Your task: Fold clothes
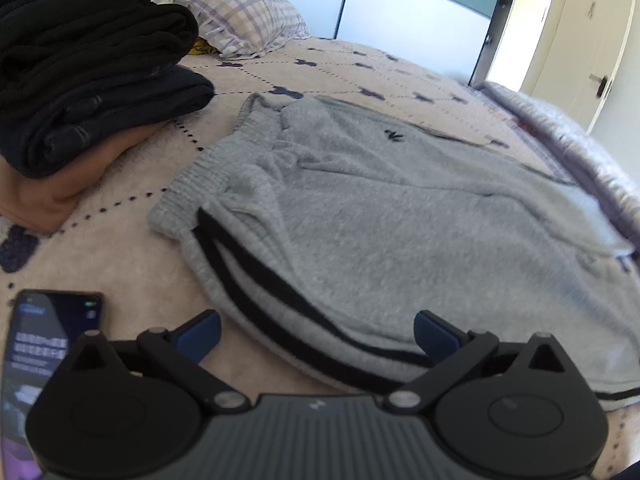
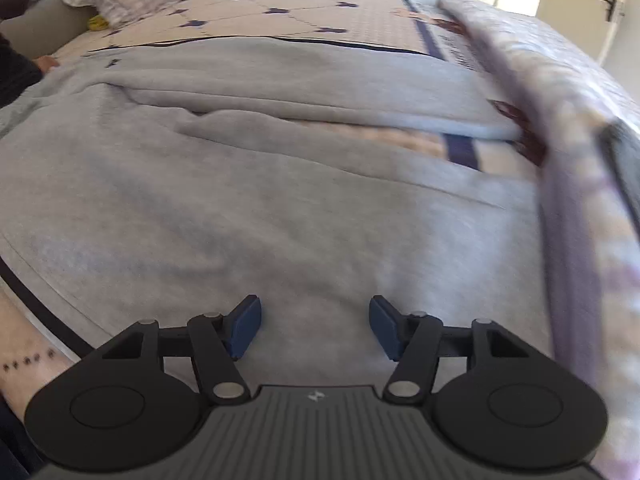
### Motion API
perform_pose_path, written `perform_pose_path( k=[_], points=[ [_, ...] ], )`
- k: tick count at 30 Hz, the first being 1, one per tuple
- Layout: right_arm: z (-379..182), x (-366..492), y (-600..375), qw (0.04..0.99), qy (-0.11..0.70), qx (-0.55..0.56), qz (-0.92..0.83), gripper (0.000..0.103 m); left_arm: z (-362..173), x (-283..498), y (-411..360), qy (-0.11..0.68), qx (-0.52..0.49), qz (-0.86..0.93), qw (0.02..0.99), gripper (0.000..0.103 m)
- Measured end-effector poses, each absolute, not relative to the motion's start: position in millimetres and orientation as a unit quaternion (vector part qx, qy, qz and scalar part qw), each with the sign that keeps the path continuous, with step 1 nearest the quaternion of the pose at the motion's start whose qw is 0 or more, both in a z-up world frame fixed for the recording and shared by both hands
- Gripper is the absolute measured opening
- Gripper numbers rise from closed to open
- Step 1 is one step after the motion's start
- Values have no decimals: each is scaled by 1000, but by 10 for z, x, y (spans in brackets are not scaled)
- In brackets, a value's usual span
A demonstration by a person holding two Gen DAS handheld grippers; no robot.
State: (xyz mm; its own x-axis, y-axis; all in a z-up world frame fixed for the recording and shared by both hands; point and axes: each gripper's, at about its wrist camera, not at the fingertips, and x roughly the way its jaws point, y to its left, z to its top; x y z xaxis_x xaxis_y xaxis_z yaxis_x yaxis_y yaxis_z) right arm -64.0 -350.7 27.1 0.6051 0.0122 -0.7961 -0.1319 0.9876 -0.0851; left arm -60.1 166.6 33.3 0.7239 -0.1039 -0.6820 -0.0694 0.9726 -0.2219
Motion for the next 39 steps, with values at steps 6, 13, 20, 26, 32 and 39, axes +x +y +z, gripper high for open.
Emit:
perform_pose_path(
  k=[6,13,20,26,32,39],
  points=[
    [419,-1052,-3847,915,401,-42,-26,58,256,-453,1698,369,-167,-7,914,103],
    [573,-376,-3786,929,362,-71,-16,55,303,-478,1710,359,-175,-2,917,103],
    [658,-700,-4198,927,367,66,-38,51,315,-519,1682,351,-168,-9,921,103],
    [484,-1794,-4525,905,353,233,-45,50,287,-404,1704,345,-189,-12,919,103],
    [224,-1923,-4442,902,315,288,-62,36,277,-488,1747,332,-226,6,916,103],
    [-94,-1810,-4317,872,303,375,-79,30,268,-576,1779,329,-230,1,916,103]
  ],
)
